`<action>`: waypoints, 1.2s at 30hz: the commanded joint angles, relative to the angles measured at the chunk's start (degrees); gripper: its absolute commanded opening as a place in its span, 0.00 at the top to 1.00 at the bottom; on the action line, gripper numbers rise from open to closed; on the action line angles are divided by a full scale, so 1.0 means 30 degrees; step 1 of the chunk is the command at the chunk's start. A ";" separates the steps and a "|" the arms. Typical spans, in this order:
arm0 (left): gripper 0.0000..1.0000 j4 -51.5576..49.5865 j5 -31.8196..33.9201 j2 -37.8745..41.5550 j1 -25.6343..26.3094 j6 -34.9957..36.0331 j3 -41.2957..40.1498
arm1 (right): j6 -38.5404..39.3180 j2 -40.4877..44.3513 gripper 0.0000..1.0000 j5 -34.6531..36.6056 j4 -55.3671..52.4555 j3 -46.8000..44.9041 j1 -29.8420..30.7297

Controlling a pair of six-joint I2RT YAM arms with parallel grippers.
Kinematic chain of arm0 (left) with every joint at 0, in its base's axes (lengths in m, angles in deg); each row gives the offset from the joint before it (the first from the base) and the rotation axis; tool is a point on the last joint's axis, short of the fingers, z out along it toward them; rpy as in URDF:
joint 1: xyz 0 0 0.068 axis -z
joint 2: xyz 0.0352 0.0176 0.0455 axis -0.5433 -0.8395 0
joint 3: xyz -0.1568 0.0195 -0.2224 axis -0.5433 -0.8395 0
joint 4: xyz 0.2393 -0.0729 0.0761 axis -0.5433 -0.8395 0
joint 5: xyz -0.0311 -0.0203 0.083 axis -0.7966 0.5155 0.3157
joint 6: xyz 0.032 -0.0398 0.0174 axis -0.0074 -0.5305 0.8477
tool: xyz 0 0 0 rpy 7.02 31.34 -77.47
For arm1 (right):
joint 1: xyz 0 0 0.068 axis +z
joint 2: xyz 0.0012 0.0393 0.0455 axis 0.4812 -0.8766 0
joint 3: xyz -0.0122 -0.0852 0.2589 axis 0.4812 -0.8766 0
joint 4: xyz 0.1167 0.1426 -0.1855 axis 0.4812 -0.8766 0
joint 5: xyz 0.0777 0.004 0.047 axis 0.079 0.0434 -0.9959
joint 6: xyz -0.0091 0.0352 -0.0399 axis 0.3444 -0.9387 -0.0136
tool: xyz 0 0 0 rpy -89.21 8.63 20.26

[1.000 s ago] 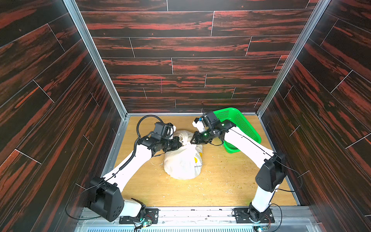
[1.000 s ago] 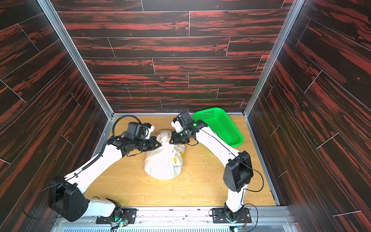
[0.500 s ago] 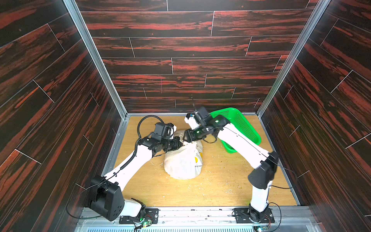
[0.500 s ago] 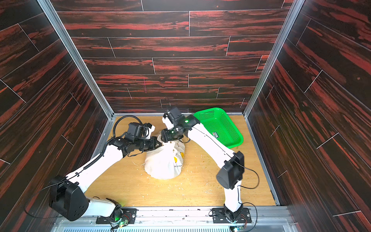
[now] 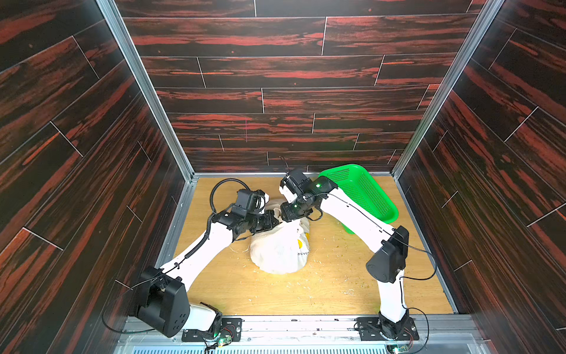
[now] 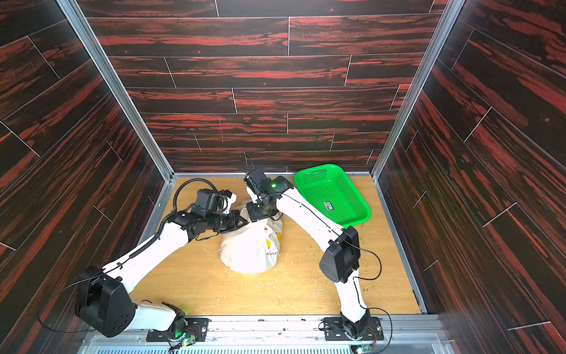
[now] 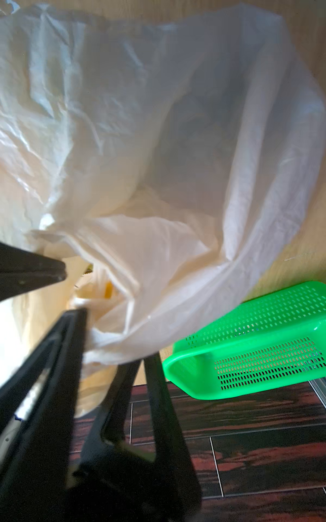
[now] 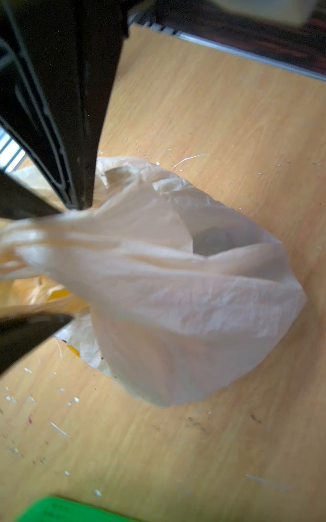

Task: Place the pineapple into a plastic bag & tie a knot
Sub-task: Tie the plastic bag at the center of the board.

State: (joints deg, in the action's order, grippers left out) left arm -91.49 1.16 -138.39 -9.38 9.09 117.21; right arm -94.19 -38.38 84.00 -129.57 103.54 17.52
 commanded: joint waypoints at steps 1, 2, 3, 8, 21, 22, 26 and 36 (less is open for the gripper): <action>0.96 0.0182 -0.0006 0.0258 0.0051 -0.0107 -0.0322 | -0.0196 -0.0273 0.67 -0.0845 0.0141 -0.0164 0.0145; 0.96 0.0216 0.0011 0.0257 0.0038 -0.0120 -0.0327 | -0.0284 -0.0165 0.74 -0.0981 0.0358 -0.0427 0.0126; 0.96 0.0240 -0.0007 0.0270 0.0054 -0.0149 -0.0373 | -0.0379 -0.0074 0.79 -0.1130 0.0536 -0.0670 0.0100; 0.96 0.0313 -0.0019 0.0224 0.0067 -0.0179 -0.0526 | -0.0694 0.0690 0.99 -0.1753 0.1659 -0.1968 -0.0116; 0.95 0.0518 -0.0485 0.0116 0.0243 0.0348 -0.1151 | -0.3977 0.4274 1.00 -1.1128 1.2365 -0.9353 -0.2771; 0.95 0.0598 -0.0482 0.0105 0.0243 0.0296 -0.1187 | -0.4345 0.4390 1.00 -1.1851 1.3254 -0.9866 -0.2918; 0.95 0.1094 -0.0485 0.0026 0.0243 0.0121 -0.1273 | -0.5582 0.4745 1.00 -1.3727 1.6107 -1.1616 -0.3222; 0.96 0.0757 0.1267 0.0258 0.0126 0.0375 -0.1700 | -0.7587 0.5924 1.00 -1.6744 2.0831 -1.5301 -0.4475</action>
State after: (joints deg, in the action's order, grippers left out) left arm -88.76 2.56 -138.37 -8.81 9.12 112.83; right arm -115.06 -22.88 39.04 -73.18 58.73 4.90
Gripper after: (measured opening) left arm 0.052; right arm 0.047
